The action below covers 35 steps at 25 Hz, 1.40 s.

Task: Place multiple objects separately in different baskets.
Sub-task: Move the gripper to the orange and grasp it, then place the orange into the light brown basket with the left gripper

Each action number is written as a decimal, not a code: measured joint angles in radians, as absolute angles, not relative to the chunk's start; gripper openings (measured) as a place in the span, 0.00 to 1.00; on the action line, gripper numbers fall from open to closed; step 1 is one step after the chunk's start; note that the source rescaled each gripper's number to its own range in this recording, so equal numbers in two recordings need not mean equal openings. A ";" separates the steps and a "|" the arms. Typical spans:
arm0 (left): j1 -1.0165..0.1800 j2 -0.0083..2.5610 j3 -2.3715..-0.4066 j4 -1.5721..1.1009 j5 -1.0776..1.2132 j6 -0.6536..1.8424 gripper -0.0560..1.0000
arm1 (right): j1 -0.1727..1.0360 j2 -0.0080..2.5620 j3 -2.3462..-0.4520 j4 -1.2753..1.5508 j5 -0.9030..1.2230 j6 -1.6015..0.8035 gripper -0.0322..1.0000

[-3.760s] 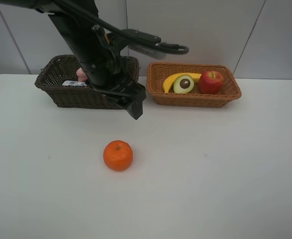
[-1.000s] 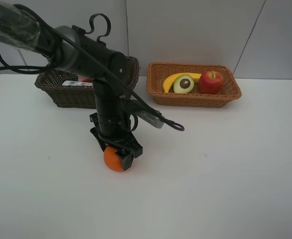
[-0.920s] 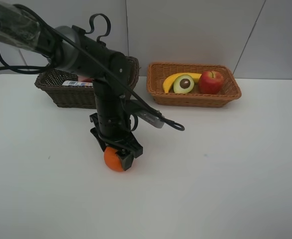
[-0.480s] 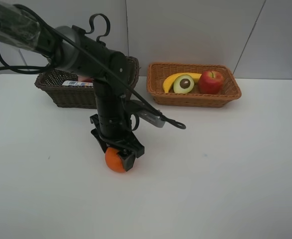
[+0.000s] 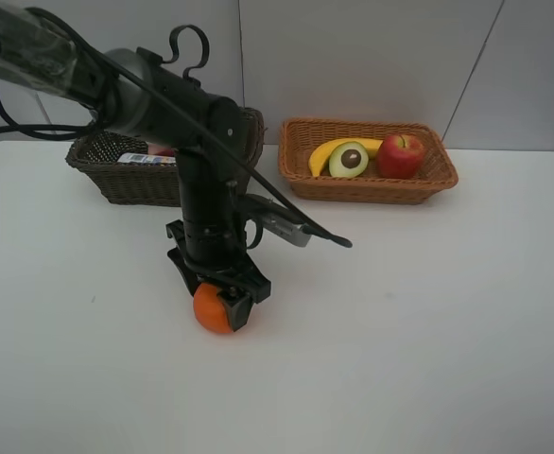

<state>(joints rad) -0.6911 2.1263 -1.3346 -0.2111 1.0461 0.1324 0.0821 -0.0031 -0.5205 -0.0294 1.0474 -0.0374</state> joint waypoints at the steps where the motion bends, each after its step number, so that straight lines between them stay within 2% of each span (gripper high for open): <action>1: -0.691 2.126 -1.347 -0.212 1.066 0.131 0.95 | 0.082 -0.003 -0.521 -0.029 1.047 -0.037 0.97; 8: -0.691 2.127 -1.486 -0.213 1.204 0.098 0.95 | 0.082 -0.003 -0.521 -0.029 1.047 -0.037 0.97; 21: -0.691 2.127 -1.739 -0.213 1.212 0.055 0.95 | 0.082 -0.003 -0.521 -0.029 1.047 -0.037 0.97; 35: -0.691 2.236 -2.196 -0.213 1.218 0.055 0.95 | 0.082 -0.003 -0.521 -0.029 1.047 -0.037 0.97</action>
<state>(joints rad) -0.6911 2.2355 -2.1964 -0.2133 1.2177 0.0555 0.0821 -0.0031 -0.5205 -0.0294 1.0474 -0.0374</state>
